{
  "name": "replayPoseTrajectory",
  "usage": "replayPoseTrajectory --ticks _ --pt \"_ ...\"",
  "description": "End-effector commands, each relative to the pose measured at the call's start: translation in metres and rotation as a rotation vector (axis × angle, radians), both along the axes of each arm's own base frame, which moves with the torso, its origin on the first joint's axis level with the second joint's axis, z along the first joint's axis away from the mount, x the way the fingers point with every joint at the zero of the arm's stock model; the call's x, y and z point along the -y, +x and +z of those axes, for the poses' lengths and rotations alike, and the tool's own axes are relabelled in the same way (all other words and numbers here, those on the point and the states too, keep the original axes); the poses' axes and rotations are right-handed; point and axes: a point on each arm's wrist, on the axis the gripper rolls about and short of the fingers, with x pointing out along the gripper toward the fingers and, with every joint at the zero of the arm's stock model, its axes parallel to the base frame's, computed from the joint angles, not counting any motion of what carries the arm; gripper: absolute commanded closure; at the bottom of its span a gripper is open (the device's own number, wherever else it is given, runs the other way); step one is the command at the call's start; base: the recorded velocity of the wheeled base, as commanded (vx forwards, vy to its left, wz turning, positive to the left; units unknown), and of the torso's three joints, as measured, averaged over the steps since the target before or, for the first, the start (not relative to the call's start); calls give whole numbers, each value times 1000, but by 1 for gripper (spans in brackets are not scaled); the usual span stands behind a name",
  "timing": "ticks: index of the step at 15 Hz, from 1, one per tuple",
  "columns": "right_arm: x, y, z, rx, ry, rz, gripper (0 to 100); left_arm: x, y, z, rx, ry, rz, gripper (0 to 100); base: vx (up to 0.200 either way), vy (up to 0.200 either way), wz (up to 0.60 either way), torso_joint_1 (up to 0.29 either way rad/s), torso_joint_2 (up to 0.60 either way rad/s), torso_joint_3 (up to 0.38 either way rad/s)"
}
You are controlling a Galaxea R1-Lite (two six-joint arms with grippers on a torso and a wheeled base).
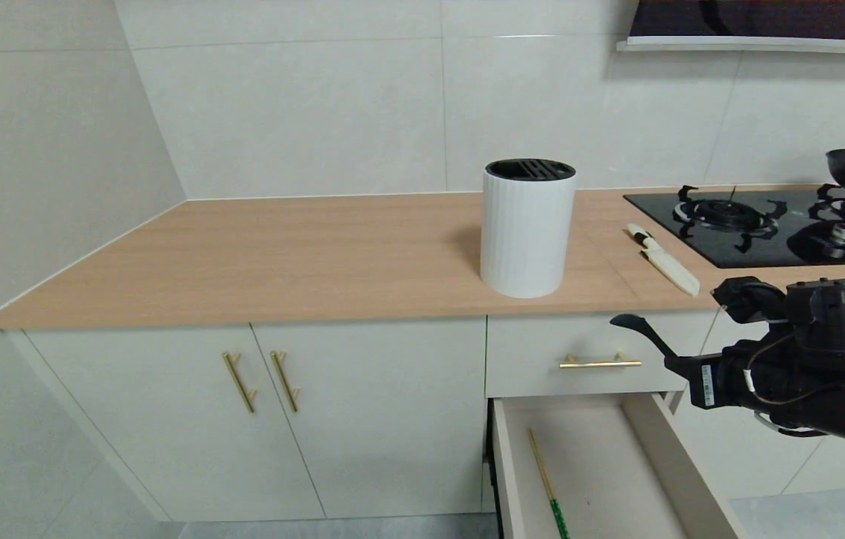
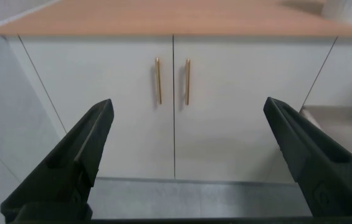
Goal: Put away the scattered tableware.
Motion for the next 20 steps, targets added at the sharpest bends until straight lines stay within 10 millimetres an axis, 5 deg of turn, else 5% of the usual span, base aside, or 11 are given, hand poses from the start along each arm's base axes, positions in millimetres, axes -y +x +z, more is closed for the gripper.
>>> replayPoseTrajectory --ticks 1,20 --pt "0 2 -4 -13 -3 0 100 0 0 0 -2 0 1 0 0 0 0 -207 500 286" --pt "-2 10 -22 -75 -19 -5 100 0 0 0 -2 0 1 0 0 0 0 -144 411 261"
